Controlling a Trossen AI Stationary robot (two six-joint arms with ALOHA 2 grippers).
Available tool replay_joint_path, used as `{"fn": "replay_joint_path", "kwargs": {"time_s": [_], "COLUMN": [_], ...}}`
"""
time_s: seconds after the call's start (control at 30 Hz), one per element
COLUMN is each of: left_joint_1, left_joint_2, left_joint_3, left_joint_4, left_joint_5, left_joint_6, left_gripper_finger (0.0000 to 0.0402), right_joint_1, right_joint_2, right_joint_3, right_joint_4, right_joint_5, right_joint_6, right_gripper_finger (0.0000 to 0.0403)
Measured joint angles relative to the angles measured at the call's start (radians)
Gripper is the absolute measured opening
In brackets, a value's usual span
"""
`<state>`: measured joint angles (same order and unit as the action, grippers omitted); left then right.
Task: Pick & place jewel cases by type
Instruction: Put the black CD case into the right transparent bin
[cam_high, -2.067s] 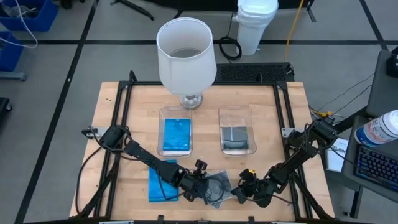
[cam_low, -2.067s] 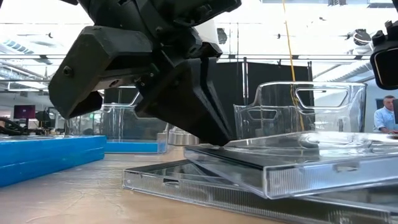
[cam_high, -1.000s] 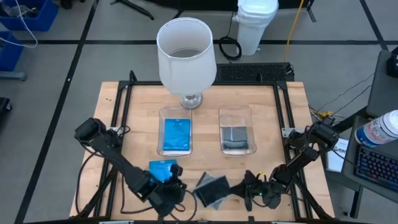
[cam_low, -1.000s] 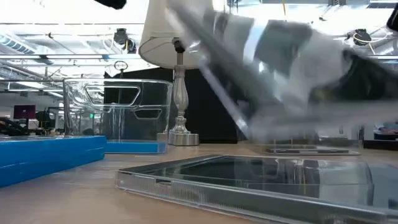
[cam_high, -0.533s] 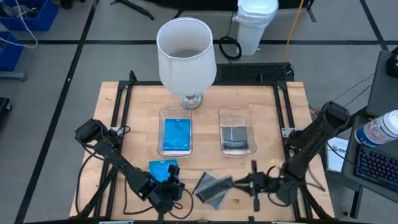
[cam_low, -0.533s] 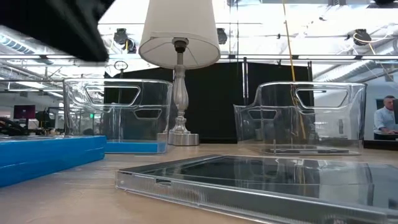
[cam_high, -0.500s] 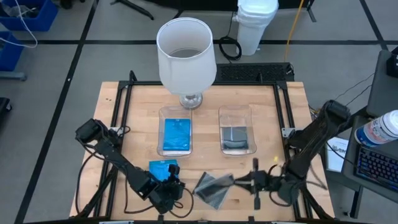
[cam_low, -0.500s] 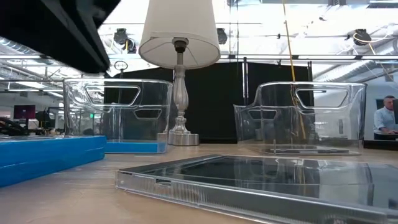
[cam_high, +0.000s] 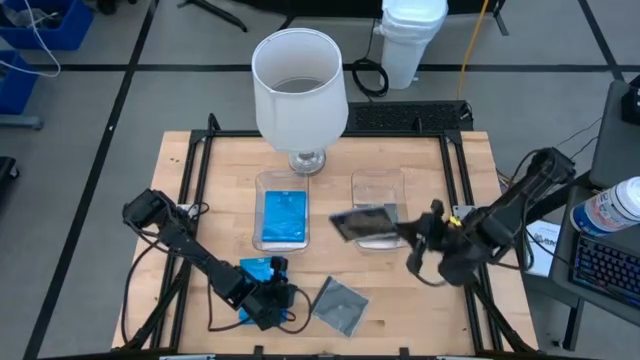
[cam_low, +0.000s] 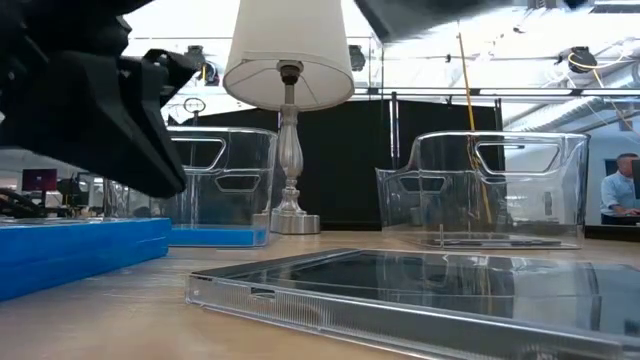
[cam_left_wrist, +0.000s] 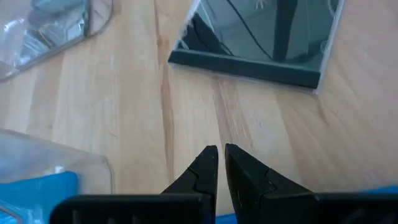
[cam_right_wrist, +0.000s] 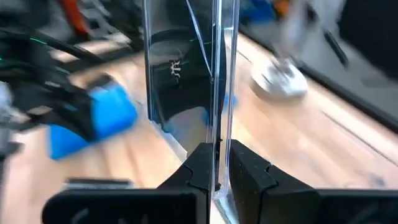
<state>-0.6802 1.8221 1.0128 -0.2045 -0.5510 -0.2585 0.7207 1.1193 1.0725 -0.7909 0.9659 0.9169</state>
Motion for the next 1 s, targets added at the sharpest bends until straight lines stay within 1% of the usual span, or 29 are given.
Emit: {"fn": "replay_joint_path", "kwargs": {"time_s": [0.1,0.17,0.27,0.37,0.47,0.63,0.8,1.0], "left_joint_1": [0.002,0.002,0.002,0.002,0.009,0.014,0.013,0.013], "left_joint_2": [0.0,0.0,0.0,0.0,0.0,0.0,0.0,0.0], "left_joint_3": [-0.001,-0.001,-0.001,-0.001,-0.001,-0.001,-0.001,-0.001], "left_joint_4": [0.002,0.0,0.001,0.001,0.0,0.0,-0.001,-0.001], "left_joint_5": [0.001,0.001,0.001,0.001,0.001,0.001,0.003,0.003], "left_joint_6": [-0.011,-0.014,-0.016,-0.015,-0.016,-0.015,-0.008,0.013], "left_gripper_finger": [0.004,0.004,0.004,0.004,0.004,0.004,0.004,0.004], "right_joint_1": [-0.074,-0.119,-0.184,-0.232,-0.286,-0.38,-0.466,-0.552], "right_joint_2": [-0.004,-0.004,-0.004,-0.004,-0.004,-0.004,-0.003,-0.003], "right_joint_3": [0.044,0.057,0.059,0.059,0.05,0.002,-0.082,-0.195], "right_joint_4": [-0.229,-0.336,-0.404,-0.438,-0.44,-0.402,-0.301,-0.103], "right_joint_5": [-0.102,-0.19,-0.322,-0.405,-0.469,-0.615,-0.737,-0.857], "right_joint_6": [0.166,0.251,0.322,0.362,0.381,0.402,0.403,0.384], "right_gripper_finger": [0.0027,0.0027,0.0027,0.0027,0.0027,0.0029,0.003,0.003]}}
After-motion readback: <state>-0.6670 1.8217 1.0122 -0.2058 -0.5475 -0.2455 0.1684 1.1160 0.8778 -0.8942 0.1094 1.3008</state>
